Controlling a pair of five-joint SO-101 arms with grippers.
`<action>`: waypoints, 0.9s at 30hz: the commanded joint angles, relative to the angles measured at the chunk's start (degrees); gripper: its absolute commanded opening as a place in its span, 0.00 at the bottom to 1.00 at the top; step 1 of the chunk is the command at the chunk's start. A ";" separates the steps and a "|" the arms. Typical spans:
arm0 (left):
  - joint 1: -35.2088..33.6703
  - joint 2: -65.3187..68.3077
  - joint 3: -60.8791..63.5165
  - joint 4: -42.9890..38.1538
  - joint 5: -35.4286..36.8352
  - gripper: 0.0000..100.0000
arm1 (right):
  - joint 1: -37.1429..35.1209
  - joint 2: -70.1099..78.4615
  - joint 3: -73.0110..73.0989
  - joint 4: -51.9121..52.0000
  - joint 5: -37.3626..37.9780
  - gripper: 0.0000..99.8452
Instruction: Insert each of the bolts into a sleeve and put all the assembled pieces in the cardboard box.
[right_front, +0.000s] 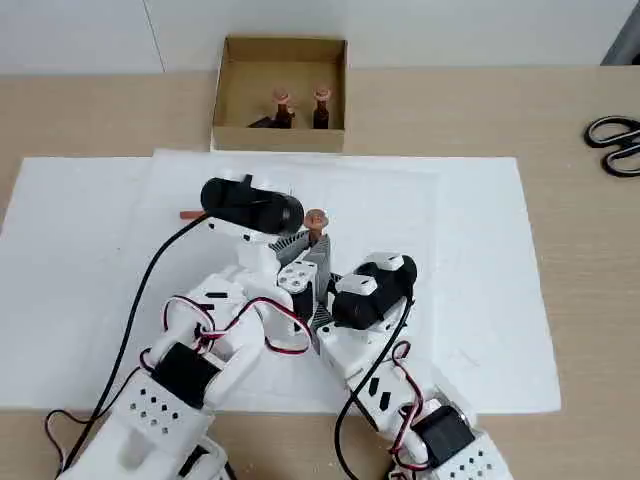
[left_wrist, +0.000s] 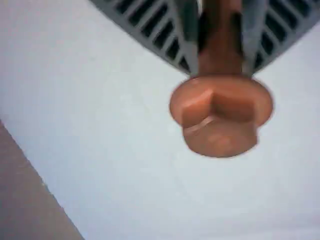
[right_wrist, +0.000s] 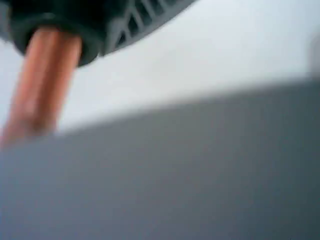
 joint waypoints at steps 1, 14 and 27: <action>0.35 -1.49 -0.40 2.81 -0.62 0.01 | -0.31 -1.54 0.26 -0.22 -0.44 0.00; 3.25 -1.41 -0.22 10.37 -0.62 0.01 | -0.13 -1.54 0.26 -0.22 -0.44 0.00; 3.34 -1.41 -0.57 12.04 -0.79 0.01 | -0.13 -1.54 0.26 -0.22 -0.35 0.00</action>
